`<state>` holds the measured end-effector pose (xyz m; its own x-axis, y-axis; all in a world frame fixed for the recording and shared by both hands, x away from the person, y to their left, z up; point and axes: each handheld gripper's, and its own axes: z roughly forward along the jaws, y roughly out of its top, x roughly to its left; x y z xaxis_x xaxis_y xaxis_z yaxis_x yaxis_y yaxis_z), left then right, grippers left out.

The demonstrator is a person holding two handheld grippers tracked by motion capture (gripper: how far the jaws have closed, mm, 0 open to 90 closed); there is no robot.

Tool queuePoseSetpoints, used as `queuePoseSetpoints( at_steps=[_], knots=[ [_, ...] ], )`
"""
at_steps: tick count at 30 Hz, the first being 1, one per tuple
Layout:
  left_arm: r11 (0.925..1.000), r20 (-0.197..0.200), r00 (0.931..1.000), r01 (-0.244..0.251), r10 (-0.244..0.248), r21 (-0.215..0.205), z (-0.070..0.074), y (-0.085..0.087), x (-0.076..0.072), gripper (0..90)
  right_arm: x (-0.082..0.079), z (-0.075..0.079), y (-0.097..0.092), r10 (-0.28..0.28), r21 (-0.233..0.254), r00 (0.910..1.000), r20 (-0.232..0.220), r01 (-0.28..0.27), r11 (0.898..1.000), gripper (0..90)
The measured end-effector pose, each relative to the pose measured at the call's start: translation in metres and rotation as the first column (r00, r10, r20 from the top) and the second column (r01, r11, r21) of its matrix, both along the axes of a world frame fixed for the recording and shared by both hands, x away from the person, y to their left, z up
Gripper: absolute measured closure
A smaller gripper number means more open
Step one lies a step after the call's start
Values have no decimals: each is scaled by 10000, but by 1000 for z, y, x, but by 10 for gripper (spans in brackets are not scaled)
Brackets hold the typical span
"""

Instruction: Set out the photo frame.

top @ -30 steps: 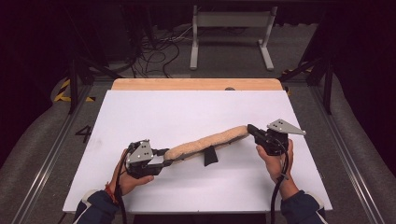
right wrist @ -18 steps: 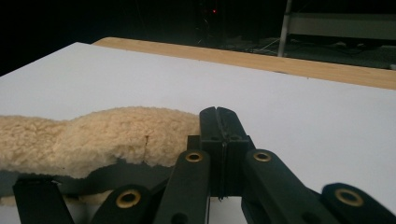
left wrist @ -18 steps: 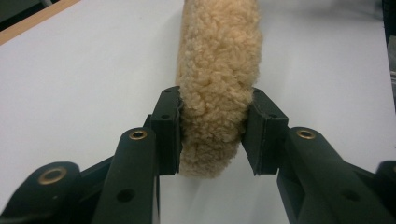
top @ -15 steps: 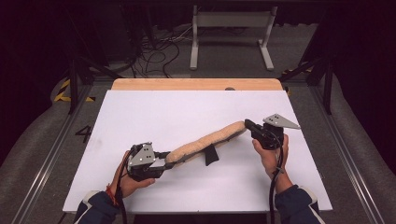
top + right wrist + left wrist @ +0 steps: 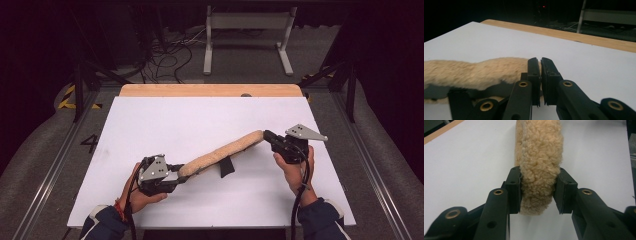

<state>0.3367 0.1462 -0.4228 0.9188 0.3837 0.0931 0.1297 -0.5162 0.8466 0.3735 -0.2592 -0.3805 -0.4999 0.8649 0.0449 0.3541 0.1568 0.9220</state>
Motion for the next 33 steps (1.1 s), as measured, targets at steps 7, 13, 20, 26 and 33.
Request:
queuePoseSetpoints(
  at_steps=[7, 13, 20, 26, 33],
  knots=[
    [9999, 139, 9999, 2, -4, 142, 1, -3, -4, 628, -14, 2, 11, 884, 82, 9956, -312, -881, 9961, 853],
    [9986, 504, 9985, 171, -196, 502, 2, -12, -17, 640, -16, -1, 29, 1478, -175, 9874, -563, -1490, 9887, 829],
    [9959, 808, 9953, 481, -543, 766, 4, -24, -27, 647, -16, -3, 33, 1599, -233, 9852, -624, -1616, 9866, 817],
    [9930, 843, 9926, 796, -870, 875, 4, -32, -35, 647, -15, -4, 32, 1591, -209, 9854, -602, -1606, 9868, 813],
    [9900, 910, 9898, 1003, -1094, 994, 6, -39, -40, 645, -14, -5, 37, 1779, -254, 9820, -640, -1798, 9834, 812]
  ],
)
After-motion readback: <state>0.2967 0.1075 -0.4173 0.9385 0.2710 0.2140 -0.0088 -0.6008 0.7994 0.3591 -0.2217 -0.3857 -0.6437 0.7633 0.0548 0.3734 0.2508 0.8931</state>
